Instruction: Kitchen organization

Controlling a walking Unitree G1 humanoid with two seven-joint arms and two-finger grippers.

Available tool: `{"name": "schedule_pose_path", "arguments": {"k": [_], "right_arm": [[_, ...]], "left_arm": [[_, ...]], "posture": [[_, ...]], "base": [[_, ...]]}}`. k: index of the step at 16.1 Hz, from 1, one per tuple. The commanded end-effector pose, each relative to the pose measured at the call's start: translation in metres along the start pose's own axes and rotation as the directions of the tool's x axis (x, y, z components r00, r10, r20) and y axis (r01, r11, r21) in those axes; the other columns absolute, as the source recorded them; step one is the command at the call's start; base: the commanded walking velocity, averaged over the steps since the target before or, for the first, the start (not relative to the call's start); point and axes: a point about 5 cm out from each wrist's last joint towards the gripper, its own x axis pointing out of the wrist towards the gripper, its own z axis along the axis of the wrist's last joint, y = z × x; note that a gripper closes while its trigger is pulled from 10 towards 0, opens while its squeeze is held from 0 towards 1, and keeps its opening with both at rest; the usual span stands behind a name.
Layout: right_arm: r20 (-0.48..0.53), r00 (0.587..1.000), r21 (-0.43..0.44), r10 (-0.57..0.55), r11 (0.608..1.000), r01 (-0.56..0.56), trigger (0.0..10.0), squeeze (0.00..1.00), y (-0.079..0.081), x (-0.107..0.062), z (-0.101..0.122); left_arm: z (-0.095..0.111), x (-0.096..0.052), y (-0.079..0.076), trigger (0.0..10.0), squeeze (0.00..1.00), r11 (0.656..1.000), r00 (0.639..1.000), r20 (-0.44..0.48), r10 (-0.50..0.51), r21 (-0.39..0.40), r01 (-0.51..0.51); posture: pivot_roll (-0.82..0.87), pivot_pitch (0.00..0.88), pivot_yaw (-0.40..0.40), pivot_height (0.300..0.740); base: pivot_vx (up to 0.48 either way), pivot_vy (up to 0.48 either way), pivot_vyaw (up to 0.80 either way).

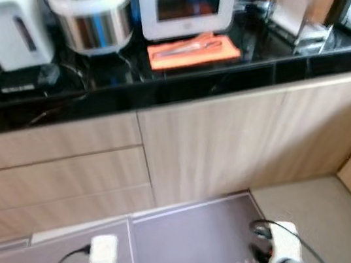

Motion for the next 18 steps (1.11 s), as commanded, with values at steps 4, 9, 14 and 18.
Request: {"name": "schedule_pose_path", "arguments": {"k": [4,9,14,18], "right_arm": [[-0.007,1.000,-0.007,0.009,1.000,-0.009,10.0,0.00,0.0039,0.0005,-0.0014],[-0.011,1.000,-0.013,0.008,1.000,-0.009,10.0,0.00,0.0033,0.0003,-0.0019],[-0.016,1.000,-0.015,0.004,1.000,-0.005,10.0,0.00,0.0014,-0.0001,-0.0029],[-0.023,1.000,-0.017,0.000,1.000,-0.001,10.0,0.00,0.0000,-0.0006,-0.0048]], "left_arm": [[-0.0031,-0.0011,0.0028,10.0,0.00,0.999,1.000,0.000,0.001,0.038,-0.001],[-0.0043,-0.0014,0.0021,10.0,0.00,1.000,1.000,-0.001,0.009,0.013,-0.009],[-0.0051,-0.0015,0.0005,10.0,0.00,1.000,1.000,-0.004,-0.003,0.008,0.003],[-0.0052,-0.0015,-0.0004,10.0,0.00,1.000,1.000,-0.007,-0.015,0.023,0.016]], "posture": [[0.08,0.000,-0.075,0.740],[0.08,0.000,-0.079,0.740],[0.08,0.000,-0.078,0.740],[0.08,0.000,-0.076,0.740]], "base": [[0.000,-0.312,-0.62],[0.000,-0.247,-0.62],[0.000,0.000,-0.62],[0.000,0.000,-0.62]]}}
